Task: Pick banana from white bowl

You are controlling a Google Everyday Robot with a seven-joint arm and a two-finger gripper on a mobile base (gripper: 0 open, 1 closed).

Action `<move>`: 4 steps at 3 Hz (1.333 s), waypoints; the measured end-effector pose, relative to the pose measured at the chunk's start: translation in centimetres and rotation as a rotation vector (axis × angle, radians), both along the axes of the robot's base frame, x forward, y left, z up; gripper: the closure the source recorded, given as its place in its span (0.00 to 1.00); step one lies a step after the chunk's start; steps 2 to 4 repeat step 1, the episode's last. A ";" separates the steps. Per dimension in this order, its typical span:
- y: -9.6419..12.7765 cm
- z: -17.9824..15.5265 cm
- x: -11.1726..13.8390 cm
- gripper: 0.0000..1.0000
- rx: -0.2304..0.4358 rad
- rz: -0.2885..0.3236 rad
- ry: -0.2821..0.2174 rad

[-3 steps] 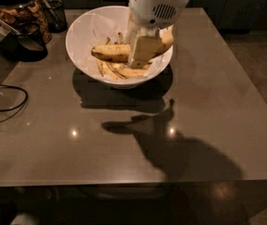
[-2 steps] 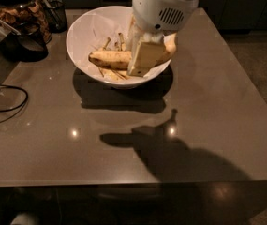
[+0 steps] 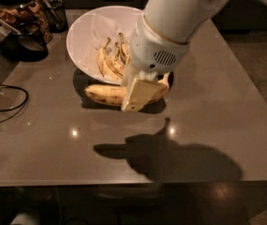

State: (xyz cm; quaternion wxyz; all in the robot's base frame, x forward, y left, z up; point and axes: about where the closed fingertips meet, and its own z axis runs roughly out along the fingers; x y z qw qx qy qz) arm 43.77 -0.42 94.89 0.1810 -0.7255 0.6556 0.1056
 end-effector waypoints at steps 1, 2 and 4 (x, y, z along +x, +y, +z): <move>0.0 -0.2 -0.1 1.00 -0.002 0.001 0.004; 0.0 -0.2 -0.1 1.00 -0.002 0.001 0.004; 0.0 -0.2 -0.1 1.00 -0.002 0.001 0.004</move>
Offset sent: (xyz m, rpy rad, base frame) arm 0.0000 0.0000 0.0000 0.0000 0.0000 0.0000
